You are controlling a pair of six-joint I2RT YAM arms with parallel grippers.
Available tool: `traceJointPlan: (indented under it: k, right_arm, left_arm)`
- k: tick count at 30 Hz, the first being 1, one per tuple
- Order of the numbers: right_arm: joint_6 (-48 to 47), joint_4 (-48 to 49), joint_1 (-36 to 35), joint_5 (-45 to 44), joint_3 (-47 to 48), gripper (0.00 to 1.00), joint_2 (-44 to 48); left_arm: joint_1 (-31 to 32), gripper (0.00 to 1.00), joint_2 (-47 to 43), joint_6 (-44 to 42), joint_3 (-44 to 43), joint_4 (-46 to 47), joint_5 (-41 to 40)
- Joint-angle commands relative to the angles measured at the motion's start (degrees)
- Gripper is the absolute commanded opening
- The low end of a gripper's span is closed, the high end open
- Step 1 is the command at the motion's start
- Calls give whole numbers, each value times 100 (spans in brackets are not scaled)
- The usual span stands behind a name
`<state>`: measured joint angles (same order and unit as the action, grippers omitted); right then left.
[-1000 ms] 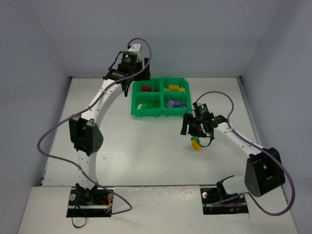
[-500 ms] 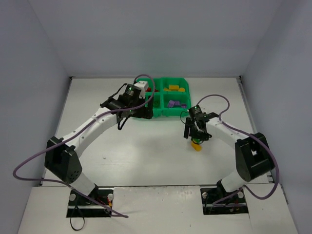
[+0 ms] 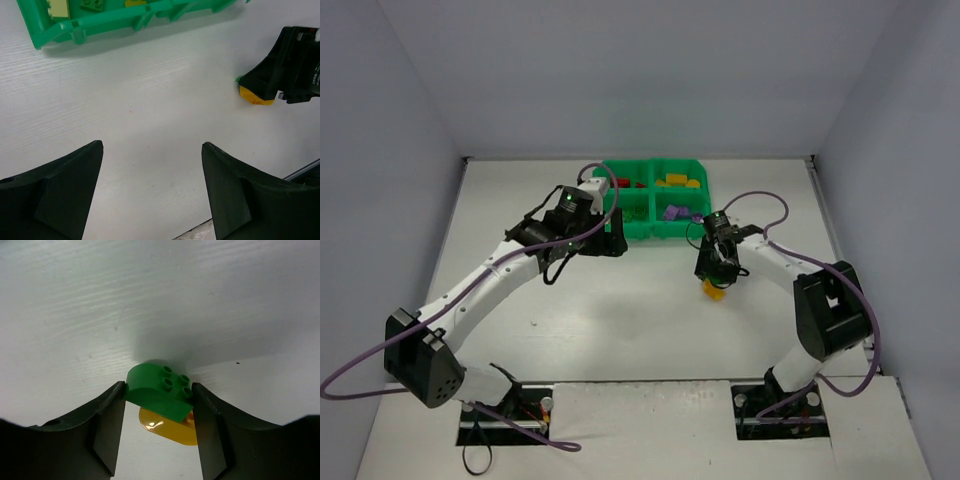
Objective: Sort the legos into containers by color
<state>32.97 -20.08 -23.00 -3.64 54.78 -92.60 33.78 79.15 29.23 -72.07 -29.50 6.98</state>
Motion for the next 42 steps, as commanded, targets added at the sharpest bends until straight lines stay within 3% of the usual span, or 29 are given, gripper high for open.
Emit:
traceJointPlan:
  k: [1, 7, 8, 10, 11, 14, 21, 23, 24, 30, 34, 38, 39, 40, 42]
  right_arm:
    - [901, 284, -107, 249, 331, 0, 75]
    - [1703, 610, -389, 583, 778, 2, -433]
    - [1843, 654, -406, 653, 832, 22, -478]
    - [1871, 794, -511, 715, 928, 38, -557]
    - [1836, 803, -556, 707, 1068, 56, -584]
    - [1485, 786, -635, 715, 1271, 73, -619]
    - [63, 514, -600, 953, 1447, 70, -462]
    - [-158, 470, -530, 961, 1273, 60, -269]
    - [-299, 461, -495, 953, 1193, 50, -198]
    - [-827, 504, -354, 1216, 815, 29, -48]
    - [-705, 802, -354, 1269, 666, 16, -118]
    - [-512, 1066, -380, 1462, 481, 18, -118]
    - [-494, 1111, -380, 1541, 454, 21, -101]
    - [-467, 1207, -389, 1637, 376, 32, -75]
    - [-458, 1269, -398, 1761, 331, 38, -83]
  left_arm:
    - [41, 73, -242, 205, 96, 137, 128]
    - [41, 73, -278, 381, 413, 260, 295]
    - [41, 73, -278, 416, 448, 278, 321]
    - [41, 73, -260, 434, 510, 287, 330]
    - [41, 73, -260, 451, 519, 287, 339]
    - [41, 73, -286, 495, 545, 260, 365]
    - [41, 73, -418, 618, 659, 234, 347]
    - [41, 73, -453, 689, 694, 190, 348]
    - [41, 73, -497, 724, 712, 190, 348]
    - [41, 72, -577, 821, 905, 216, 400]
    - [50, 72, -559, 882, 985, 278, 462]
    - [85, 72, -542, 909, 993, 269, 479]
    - [85, 72, -541, 917, 993, 278, 497]
    - [94, 72, -541, 926, 1011, 278, 497]
    - [94, 72, -541, 944, 1020, 278, 514]
